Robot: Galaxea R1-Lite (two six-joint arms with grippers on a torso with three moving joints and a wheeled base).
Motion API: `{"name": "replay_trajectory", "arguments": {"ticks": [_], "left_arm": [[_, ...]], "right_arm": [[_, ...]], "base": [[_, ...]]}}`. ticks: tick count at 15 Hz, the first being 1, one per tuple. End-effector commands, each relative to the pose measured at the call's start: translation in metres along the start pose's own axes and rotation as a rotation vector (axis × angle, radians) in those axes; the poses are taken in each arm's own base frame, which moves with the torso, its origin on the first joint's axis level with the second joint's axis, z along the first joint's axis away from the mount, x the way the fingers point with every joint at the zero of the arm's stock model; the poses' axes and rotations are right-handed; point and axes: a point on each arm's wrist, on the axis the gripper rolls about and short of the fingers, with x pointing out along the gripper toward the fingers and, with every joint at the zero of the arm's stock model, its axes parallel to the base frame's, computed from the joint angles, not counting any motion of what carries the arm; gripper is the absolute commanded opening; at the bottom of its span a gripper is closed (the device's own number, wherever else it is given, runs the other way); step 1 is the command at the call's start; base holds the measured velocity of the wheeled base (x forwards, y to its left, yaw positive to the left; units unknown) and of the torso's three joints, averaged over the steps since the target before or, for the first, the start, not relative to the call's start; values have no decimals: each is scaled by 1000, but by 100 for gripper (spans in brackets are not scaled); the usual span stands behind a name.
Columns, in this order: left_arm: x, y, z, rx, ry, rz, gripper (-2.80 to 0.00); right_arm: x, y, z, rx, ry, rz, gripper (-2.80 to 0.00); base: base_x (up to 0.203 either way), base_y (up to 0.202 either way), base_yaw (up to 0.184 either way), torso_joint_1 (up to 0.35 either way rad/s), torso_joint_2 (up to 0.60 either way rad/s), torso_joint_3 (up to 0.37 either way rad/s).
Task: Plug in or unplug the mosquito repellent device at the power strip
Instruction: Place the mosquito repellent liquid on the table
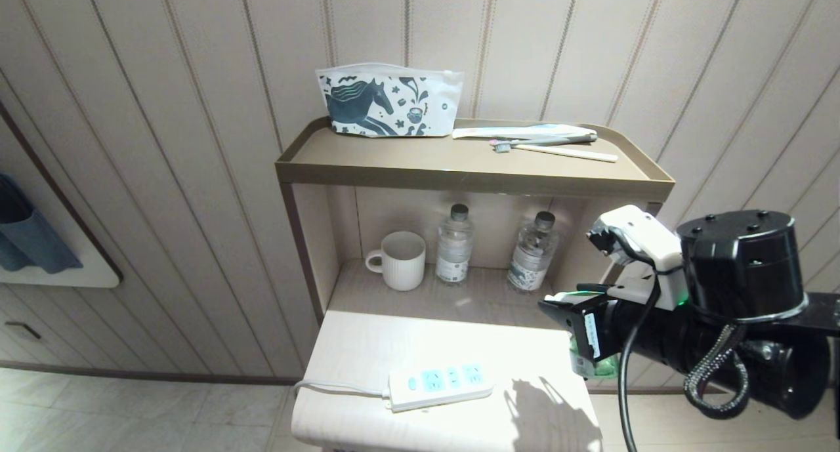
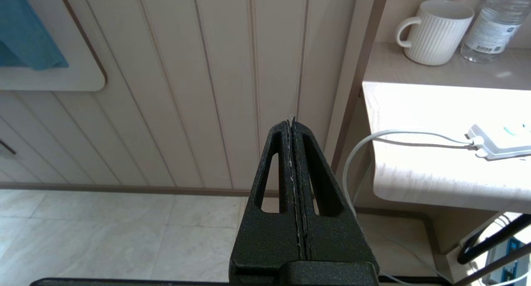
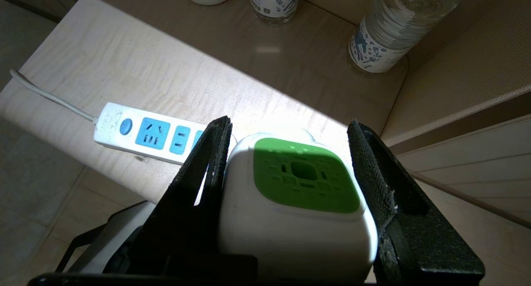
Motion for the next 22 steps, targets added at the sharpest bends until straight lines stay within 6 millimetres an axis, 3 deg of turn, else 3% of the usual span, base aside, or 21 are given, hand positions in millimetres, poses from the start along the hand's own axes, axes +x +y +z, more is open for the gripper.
{"name": "replay_trajectory", "arguments": {"ticks": [1,9,22], "left_arm": [[0,0,0,1,1,0,-280],[0,0,0,4,1,0,-280],[0,0,0,4,2,0,-280]], "right_arm": [[0,0,-1,-1,2,-2,-280],[-7,-3,5,9,-32,-22,-280],[-41,-11,19,-1,-142,-73,-280]], "base": [[0,0,0,0,0,0],[0,0,0,-26,56,32],[0,0,0,-228,513,281]]}}
